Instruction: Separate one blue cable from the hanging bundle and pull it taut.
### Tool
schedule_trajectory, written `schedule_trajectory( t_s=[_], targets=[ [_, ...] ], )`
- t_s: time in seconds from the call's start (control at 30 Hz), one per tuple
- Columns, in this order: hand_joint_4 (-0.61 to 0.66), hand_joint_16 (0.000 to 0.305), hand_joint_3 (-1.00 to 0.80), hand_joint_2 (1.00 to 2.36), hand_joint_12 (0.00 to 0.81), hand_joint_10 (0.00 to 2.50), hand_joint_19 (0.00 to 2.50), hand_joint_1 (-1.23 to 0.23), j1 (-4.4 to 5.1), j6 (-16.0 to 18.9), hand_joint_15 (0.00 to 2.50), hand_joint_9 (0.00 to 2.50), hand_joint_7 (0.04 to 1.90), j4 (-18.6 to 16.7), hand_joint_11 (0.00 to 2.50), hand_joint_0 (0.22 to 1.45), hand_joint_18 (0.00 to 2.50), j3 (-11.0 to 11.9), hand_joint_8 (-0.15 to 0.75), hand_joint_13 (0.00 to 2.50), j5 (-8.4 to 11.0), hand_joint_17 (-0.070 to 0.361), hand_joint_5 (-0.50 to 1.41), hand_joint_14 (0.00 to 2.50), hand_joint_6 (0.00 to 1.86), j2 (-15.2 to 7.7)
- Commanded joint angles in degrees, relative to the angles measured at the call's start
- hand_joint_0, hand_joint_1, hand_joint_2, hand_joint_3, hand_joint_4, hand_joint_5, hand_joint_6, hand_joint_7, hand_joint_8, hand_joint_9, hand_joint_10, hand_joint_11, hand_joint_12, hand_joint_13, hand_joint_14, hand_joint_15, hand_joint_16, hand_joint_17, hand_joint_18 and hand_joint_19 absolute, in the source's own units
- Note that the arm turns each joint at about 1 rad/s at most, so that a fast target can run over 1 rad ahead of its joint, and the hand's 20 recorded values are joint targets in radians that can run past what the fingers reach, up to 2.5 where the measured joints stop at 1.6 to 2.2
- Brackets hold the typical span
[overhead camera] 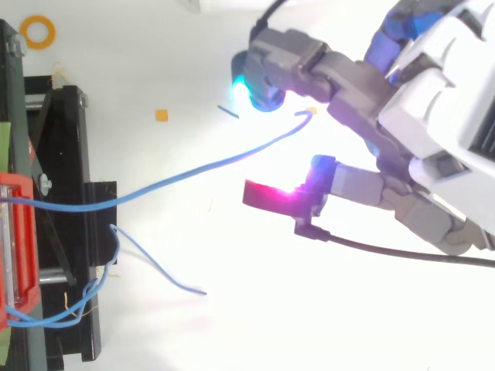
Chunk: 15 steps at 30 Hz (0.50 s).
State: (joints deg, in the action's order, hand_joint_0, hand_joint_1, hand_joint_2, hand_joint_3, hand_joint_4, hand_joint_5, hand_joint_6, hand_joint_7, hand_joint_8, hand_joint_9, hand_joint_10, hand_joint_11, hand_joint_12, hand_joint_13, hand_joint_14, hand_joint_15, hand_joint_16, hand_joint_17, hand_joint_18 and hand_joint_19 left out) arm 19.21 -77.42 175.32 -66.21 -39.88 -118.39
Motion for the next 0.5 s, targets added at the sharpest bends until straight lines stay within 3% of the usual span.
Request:
schedule_trajectory(
  t_s=[0.0,0.03,0.07,0.2,0.23,0.3,0.47],
  targets=[
    [0.06,0.039,-0.27,1.02,0.3,0.02,0.87,-0.77,0.48,18.6,0.88,2.09,1.27,3.6,0.6,0.76,0.99,-0.8,0.162,1.51,0.06,0.088,0.15,0.02,0.5,0.0],
    [0.06,0.039,-0.27,1.01,0.297,0.02,0.87,-0.77,0.57,19.9,0.88,2.1,1.27,4.0,0.6,0.76,0.99,-1.1,0.162,1.51,0.06,0.088,0.15,0.02,0.5,0.0],
    [0.06,0.039,-0.27,1.02,0.301,0.03,0.87,-0.77,0.83,23.5,0.88,2.09,1.27,4.9,0.6,0.76,0.99,-1.6,0.167,1.51,0.06,0.087,0.15,0.02,0.5,0.0],
    [0.06,0.039,-0.27,1.01,0.299,0.02,0.87,-0.77,1.18,29.1,0.88,2.1,1.27,6.4,0.6,0.76,0.99,-3.0,0.166,1.51,-0.11,0.088,0.15,0.02,0.5,0.0],
    [0.05,0.039,-0.28,1.01,0.298,0.02,0.87,-0.77,1.18,29.1,0.89,2.1,1.27,6.4,0.6,0.76,0.99,-3.0,0.161,1.51,-0.11,0.087,0.15,0.03,0.5,0.0],
    [0.05,0.039,-0.27,1.02,0.3,0.02,0.87,-0.77,1.53,33.7,0.88,2.1,1.27,7.1,0.61,0.76,0.99,-3.4,0.161,1.51,-0.11,0.087,0.15,0.02,0.5,0.0],
    [0.06,0.039,-0.27,1.01,0.301,0.02,0.88,-0.77,1.8,36.4,0.88,2.1,1.27,9.4,0.6,0.76,0.99,-3.4,0.159,1.51,-0.73,0.087,0.15,0.02,0.5,0.0]
  ],
)
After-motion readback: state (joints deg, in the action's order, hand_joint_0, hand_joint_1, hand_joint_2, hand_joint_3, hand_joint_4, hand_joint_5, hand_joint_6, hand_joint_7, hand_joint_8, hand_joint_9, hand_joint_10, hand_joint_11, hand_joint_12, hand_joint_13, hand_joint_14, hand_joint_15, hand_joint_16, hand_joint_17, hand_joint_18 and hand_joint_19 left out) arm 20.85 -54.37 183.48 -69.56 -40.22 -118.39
